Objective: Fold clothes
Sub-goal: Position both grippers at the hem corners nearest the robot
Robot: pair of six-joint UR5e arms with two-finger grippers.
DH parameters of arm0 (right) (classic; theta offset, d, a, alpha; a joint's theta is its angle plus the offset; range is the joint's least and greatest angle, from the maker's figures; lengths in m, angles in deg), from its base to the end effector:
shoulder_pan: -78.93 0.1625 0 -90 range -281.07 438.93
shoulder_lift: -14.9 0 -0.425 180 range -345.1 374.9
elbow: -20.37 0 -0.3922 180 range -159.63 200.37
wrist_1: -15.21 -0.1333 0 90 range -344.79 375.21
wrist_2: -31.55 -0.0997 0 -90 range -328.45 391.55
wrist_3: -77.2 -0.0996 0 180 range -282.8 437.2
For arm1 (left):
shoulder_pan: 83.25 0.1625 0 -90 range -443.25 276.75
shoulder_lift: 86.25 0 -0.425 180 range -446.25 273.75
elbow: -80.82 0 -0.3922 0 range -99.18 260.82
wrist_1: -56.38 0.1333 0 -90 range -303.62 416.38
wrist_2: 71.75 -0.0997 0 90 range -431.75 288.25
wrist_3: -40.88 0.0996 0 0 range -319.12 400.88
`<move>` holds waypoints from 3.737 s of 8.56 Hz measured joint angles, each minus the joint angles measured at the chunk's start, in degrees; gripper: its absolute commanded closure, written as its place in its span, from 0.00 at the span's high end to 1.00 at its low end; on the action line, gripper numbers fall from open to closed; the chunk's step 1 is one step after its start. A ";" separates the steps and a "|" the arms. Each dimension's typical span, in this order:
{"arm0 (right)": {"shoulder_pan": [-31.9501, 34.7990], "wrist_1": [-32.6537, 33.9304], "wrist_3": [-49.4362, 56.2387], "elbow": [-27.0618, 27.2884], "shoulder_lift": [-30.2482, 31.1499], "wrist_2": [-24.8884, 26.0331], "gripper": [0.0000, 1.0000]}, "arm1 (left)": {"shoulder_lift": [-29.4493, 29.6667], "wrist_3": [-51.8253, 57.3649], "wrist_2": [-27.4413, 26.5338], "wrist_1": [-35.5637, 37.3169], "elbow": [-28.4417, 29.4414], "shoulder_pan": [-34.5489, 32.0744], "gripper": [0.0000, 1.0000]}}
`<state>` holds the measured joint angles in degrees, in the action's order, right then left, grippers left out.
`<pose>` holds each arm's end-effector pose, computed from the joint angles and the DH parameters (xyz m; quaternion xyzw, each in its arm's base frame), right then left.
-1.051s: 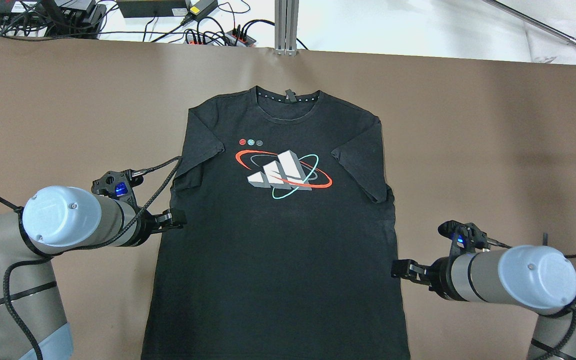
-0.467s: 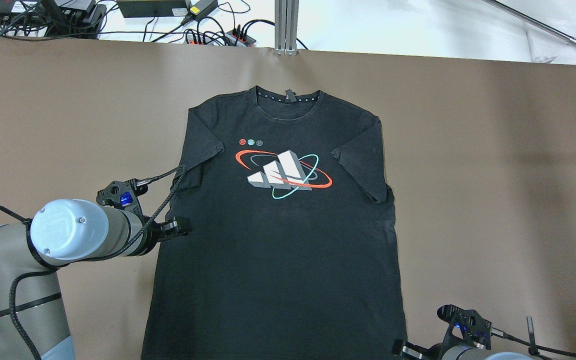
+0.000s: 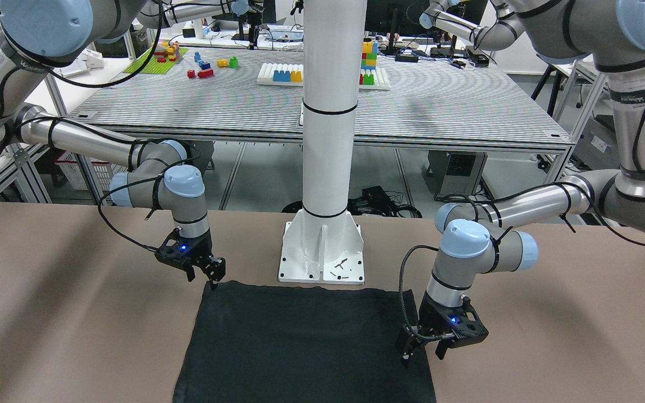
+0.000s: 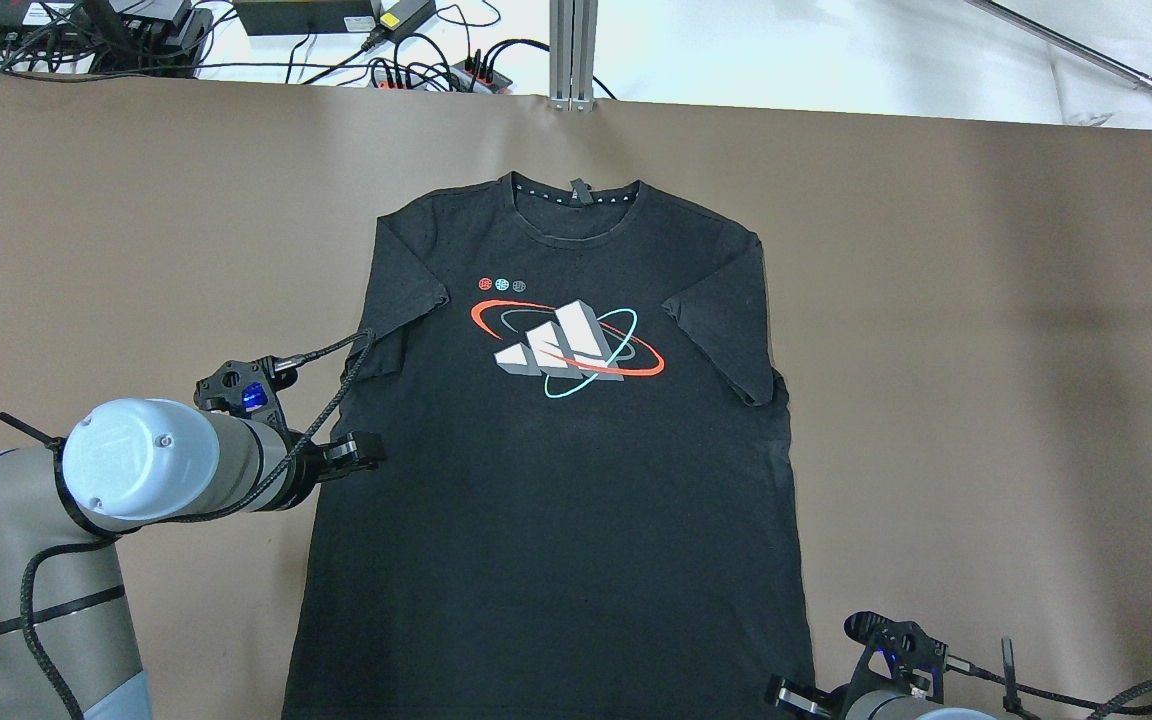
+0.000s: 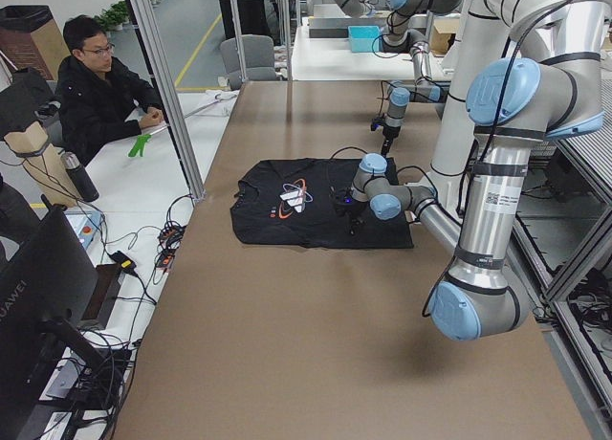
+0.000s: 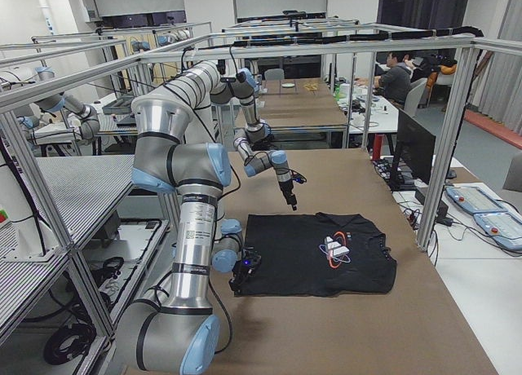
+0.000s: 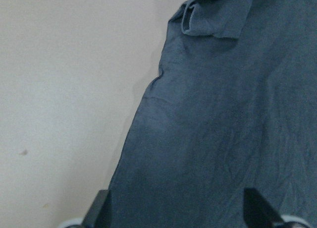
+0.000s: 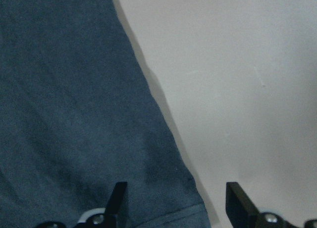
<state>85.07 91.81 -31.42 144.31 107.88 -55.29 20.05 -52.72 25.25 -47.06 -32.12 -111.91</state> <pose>-0.4376 -0.1867 0.3866 -0.0156 -0.3779 0.2086 0.9019 0.4351 -0.3759 0.3030 0.0427 0.4442 -0.2225 0.8668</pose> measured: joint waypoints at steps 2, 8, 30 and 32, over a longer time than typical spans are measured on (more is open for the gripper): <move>-0.54 0.03 -0.01 -0.48 0.10 0.11 0.67 | 0.15 0.06 -0.24 0.00 0.00 0.01 0.94; -3.17 0.12 -0.80 -0.68 0.57 0.27 0.55 | 0.36 0.08 -0.41 0.03 0.02 0.18 0.94; -4.10 0.38 -0.10 4.50 2.87 -0.18 0.00 | -14.44 -23.48 -18.99 0.17 -9.46 26.82 0.52; -4.12 0.38 -0.11 4.37 2.78 -0.17 0.00 | -14.51 -23.84 -19.29 0.17 -8.85 28.11 0.47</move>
<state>80.95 92.20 -31.52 148.68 110.66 -55.46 5.54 -76.56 5.96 -46.89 -40.97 -83.79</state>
